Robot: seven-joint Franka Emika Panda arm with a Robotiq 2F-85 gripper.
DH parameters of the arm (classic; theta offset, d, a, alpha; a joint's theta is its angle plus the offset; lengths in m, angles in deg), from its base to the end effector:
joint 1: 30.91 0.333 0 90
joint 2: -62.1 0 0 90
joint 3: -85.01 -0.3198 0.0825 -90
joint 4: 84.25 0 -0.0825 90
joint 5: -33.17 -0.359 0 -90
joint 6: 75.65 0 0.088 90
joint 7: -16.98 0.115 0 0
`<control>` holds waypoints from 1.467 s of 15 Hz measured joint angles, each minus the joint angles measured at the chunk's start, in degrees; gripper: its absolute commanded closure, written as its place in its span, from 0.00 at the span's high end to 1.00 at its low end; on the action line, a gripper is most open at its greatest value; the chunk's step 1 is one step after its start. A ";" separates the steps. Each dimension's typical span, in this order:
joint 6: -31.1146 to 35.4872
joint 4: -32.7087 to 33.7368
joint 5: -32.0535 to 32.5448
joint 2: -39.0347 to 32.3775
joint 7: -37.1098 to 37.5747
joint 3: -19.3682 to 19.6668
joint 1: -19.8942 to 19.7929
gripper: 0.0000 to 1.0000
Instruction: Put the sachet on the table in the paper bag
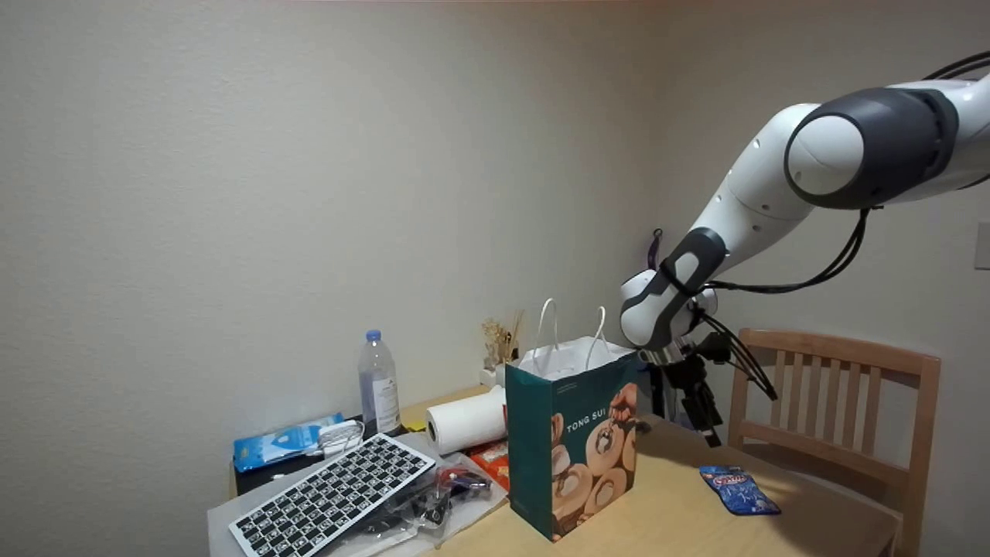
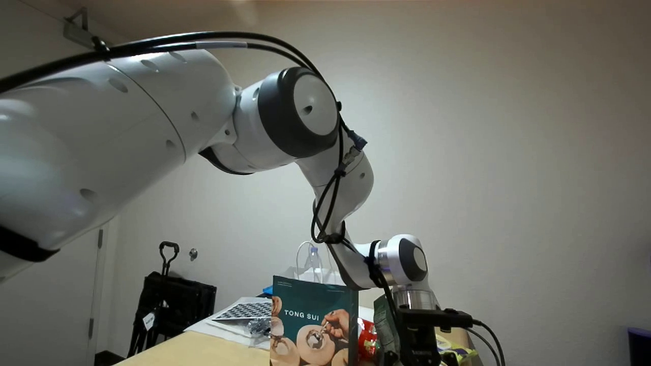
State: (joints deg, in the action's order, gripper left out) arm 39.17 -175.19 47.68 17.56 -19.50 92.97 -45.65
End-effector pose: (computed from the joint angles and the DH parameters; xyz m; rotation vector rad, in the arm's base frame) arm 0.5863 -0.2531 0.1733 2.9031 0.6059 -0.6987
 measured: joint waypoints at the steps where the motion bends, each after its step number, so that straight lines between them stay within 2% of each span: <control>1: -0.02 0.13 0.00 -0.05 0.00 0.01 0.00 1.00; 9: -0.82 -0.67 0.01 -1.25 -6.59 -4.57 0.13 1.00; 16: -1.06 -3.38 -2.19 -1.48 -10.35 -5.64 -1.95 0.98; 17: -0.92 -3.98 -2.96 -1.50 -10.98 -5.69 -2.59 0.74; 19: -0.54 -4.92 -3.98 -1.59 -11.96 -5.73 -3.61 0.70; 22: 0.34 -5.12 -4.98 -1.59 -13.04 -5.73 -4.43 0.49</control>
State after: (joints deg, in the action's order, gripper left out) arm 39.51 -180.30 42.70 15.97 -32.55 87.23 -50.08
